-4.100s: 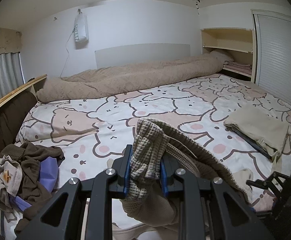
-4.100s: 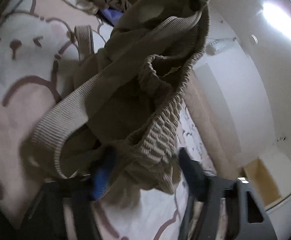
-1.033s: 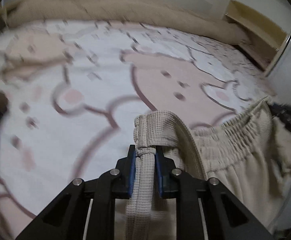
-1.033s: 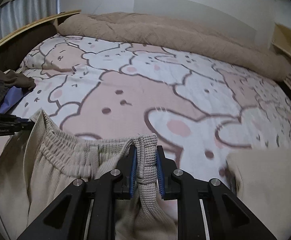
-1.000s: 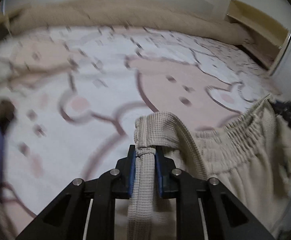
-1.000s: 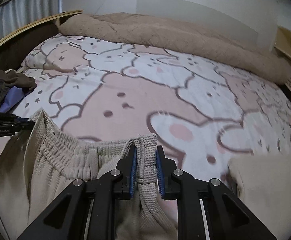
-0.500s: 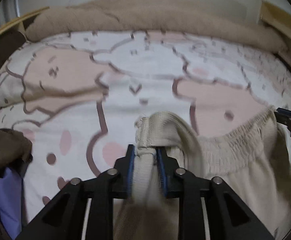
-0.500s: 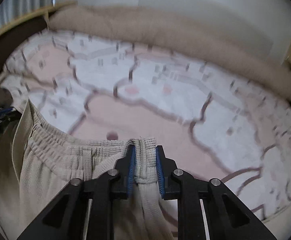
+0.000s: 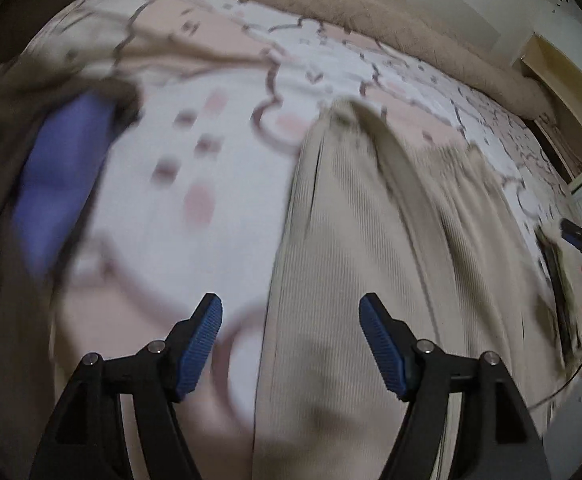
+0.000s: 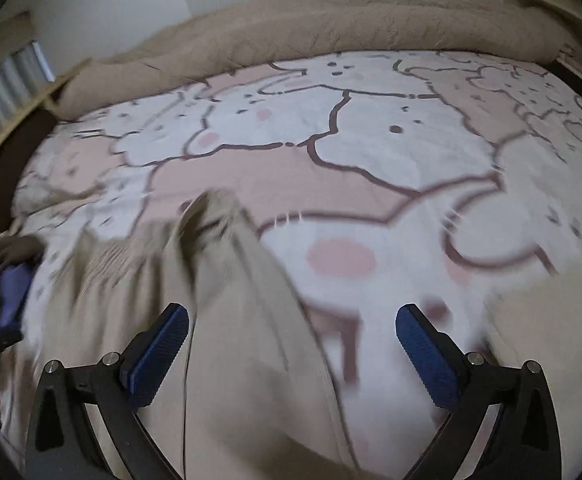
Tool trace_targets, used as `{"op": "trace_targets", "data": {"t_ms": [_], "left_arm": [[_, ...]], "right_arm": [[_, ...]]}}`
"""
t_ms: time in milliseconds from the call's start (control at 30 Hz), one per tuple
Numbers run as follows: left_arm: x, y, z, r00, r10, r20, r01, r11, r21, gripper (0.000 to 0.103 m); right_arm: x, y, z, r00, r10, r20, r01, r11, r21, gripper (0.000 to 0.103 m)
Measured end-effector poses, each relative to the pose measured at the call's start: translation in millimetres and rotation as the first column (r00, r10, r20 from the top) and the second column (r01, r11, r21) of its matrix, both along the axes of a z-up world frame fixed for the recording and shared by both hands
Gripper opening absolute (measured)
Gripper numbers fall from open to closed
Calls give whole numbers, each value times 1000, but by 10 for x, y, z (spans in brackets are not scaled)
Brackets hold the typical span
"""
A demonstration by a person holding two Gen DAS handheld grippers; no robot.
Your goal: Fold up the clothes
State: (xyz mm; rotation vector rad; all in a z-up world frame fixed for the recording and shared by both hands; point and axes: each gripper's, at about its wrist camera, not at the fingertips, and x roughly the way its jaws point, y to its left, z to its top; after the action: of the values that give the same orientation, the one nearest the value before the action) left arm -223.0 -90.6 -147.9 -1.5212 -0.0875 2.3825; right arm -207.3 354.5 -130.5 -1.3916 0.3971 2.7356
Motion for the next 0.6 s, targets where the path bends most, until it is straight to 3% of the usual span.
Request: {"op": "trace_targets", "data": {"t_ms": [133,267,333,600], "left_arm": [[757,-234,-114,997,27,70,-27,1000,-1,71],[1222,-317,-248,992,33,123,-35,999,13,71],[1353,-285,-275,993,32,115,-33,999,5,71],[1591,-91,-297,998,25,62,-22,999,-45,71]], "right_arm": [[1015,130,69,999,-35,7,35,996,-79,98],[1774,313,-129,992,-102,68,114,973,-202,76],[2127,370,-253,985,-138,101,159,956,-248,72],[2501,319,-573,974,-173,146,210,933,-293,61]]}}
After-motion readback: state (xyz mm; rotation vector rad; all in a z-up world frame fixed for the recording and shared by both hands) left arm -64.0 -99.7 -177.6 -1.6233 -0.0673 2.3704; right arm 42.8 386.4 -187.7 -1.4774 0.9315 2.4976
